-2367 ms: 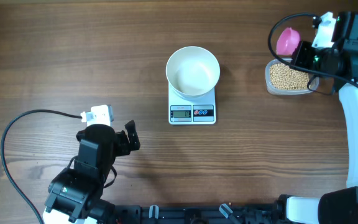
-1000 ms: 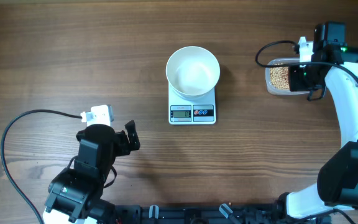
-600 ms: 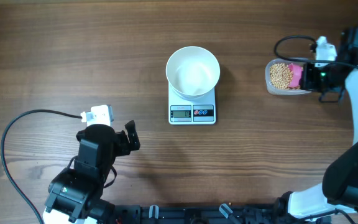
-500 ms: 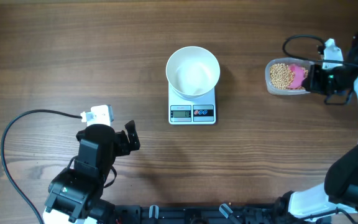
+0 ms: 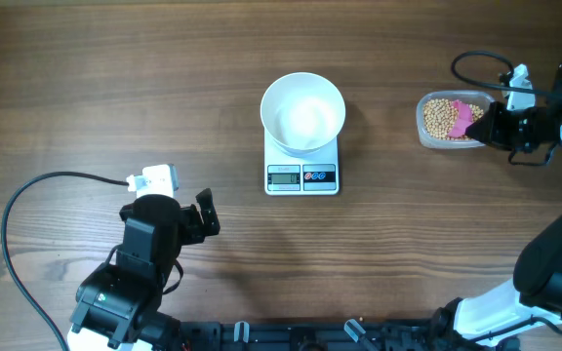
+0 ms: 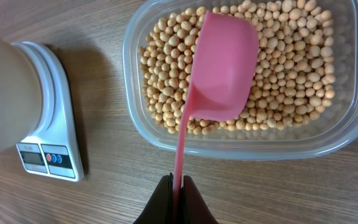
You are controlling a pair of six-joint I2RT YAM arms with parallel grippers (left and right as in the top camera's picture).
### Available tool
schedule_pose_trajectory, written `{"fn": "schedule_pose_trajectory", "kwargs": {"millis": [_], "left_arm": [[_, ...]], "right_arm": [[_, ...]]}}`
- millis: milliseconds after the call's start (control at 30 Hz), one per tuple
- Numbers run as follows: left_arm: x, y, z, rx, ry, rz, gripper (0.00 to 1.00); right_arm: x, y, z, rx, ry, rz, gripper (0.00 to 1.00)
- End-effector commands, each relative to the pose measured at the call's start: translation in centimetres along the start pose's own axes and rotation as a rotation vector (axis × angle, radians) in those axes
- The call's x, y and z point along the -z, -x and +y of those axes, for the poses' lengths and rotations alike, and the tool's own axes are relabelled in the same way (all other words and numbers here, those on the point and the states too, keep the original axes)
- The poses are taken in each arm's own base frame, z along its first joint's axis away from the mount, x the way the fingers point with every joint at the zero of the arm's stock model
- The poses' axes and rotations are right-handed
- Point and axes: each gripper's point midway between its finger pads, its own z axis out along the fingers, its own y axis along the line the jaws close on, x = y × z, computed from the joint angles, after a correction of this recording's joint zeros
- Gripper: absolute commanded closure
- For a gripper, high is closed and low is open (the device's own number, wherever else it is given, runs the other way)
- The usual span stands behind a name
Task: Scoop item into bowl and weigh 150g on scale
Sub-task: 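Dip the pink scoop into the soybeans with the right gripper and scoop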
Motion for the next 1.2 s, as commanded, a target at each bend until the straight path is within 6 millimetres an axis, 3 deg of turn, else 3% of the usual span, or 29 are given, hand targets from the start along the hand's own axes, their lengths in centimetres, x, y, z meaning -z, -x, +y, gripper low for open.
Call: {"fn": "schedule_pose_trajectory", "kwargs": {"millis": [0,433,700,1033,1167], "left_arm": [[-0.1,-0.1,0.4,-0.008,0.018,-0.003,0.00],[-0.1,-0.1,0.4,-0.008,0.018,-0.003,0.00],[-0.1,-0.1,0.4,-0.008,0.018,-0.003,0.00],[-0.1,-0.1,0.4,-0.008,0.018,-0.003,0.00],[-0.1,-0.1,0.4,-0.008,0.018,-0.003,0.00]], "right_arm": [[-1.4,-0.6,0.4,-0.004,0.082,0.033,0.96],[-0.8,-0.9,-1.1,-0.146,0.186,0.016,0.96],[-1.1,-1.0,-0.1,-0.177,0.269,0.023,0.96],[0.0,-1.0,-2.4,-0.239,0.253,-0.015,0.96],[-0.2,-1.4,-2.5,-0.250,0.269,0.005,0.96]]}}
